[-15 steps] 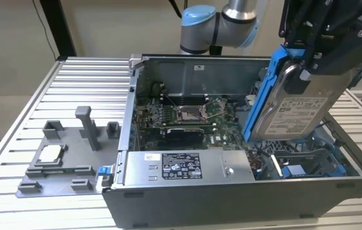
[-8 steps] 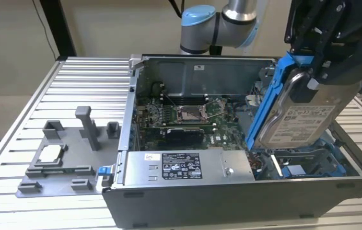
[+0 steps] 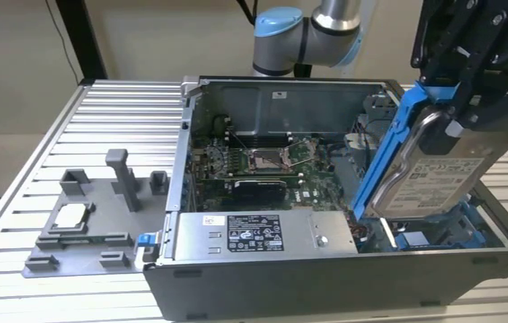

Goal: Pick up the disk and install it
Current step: 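Pick up the disk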

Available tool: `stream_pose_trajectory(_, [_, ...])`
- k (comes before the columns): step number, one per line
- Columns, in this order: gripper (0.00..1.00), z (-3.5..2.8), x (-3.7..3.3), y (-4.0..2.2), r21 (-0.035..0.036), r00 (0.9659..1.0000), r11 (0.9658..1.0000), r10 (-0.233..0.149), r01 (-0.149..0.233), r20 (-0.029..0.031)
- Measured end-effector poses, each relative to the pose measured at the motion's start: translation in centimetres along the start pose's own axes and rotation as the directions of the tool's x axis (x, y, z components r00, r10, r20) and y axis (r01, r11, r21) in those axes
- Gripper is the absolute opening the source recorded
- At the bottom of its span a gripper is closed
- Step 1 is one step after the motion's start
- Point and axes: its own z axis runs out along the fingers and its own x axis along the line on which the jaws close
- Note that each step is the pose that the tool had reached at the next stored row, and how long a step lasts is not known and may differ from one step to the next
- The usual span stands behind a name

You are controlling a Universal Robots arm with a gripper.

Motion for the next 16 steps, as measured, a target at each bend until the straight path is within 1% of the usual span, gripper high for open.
stream_pose_trajectory(2, [0.0, 0.03, 0.0, -0.71, 0.0, 1.0, 1.0, 0.0, 0.0, -0.0001])
stream_pose_trajectory(6, [0.0, 0.23, -0.18, -2.53, -0.0002, 1.0, 1.0, 0.0, 0.0, -0.0004])
stream_pose_trajectory(12, [0.0, 0.69, -0.43, -5.26, -0.0003, 1.0, 1.0, 0.0, 0.0, -0.0009])
stream_pose_trajectory(14, [0.0, 0.96, -0.57, -5.87, -0.0004, 1.0, 1.0, 0.0, 0.0, -0.0012])
stream_pose_trajectory(16, [0.0, 1.31, -0.72, -6.24, -0.0004, 1.0, 1.0, 0.0, 0.0, -0.0013])
